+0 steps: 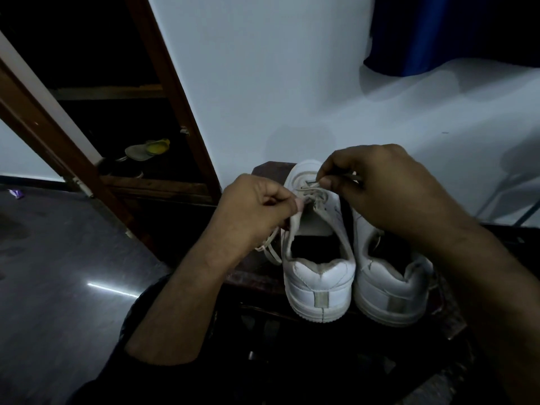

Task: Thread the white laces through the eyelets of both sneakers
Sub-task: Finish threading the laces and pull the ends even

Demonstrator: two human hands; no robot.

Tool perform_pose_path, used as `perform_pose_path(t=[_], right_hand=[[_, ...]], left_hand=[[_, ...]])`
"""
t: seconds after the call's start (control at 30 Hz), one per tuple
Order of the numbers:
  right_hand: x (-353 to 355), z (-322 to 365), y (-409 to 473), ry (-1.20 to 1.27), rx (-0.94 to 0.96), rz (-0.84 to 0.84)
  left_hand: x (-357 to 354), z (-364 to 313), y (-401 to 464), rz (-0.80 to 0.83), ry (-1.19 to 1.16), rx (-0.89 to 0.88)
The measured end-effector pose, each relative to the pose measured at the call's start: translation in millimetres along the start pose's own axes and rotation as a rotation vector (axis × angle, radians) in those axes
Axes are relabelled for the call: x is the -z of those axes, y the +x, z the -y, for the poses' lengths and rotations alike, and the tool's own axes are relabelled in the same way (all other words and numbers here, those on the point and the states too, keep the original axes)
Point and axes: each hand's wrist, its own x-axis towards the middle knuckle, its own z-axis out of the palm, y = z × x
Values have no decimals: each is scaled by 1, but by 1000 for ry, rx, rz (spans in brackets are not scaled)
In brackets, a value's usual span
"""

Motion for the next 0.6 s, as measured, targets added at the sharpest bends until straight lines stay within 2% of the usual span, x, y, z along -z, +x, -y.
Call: perform_pose_path(t=[0.07,0.17,0.6], right_hand=[[-1,3,-1,-36,3,24],[-7,7,-1,-103,26,74],[-24,13,1,-116,87,56]], left_hand=[[1,-2,-1,30,-129,152],[0,-2,-1,87,-189,245],[3,1,1,120,-196,271]])
